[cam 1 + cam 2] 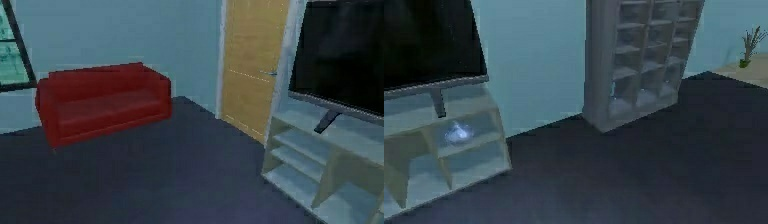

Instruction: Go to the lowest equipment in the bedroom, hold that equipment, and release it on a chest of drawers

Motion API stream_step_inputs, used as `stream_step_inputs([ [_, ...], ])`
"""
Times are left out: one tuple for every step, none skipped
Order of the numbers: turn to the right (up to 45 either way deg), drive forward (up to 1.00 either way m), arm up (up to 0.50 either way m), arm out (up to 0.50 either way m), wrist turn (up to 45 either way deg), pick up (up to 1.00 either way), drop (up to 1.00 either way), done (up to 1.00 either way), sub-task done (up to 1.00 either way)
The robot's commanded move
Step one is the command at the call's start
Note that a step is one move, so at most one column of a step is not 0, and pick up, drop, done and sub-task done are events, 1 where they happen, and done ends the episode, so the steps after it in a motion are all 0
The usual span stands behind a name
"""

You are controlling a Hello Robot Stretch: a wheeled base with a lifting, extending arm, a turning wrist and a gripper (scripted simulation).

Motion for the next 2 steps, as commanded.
stream_step_inputs([
  [-39.0, 0.0, 0.0, 0.0, 0.0, 0.0, 0.0, 0.0, 0.0],
  [0.0, 0.15, 0.0, 0.0, 0.0, 0.0, 0.0, 0.0, 0.0],
])
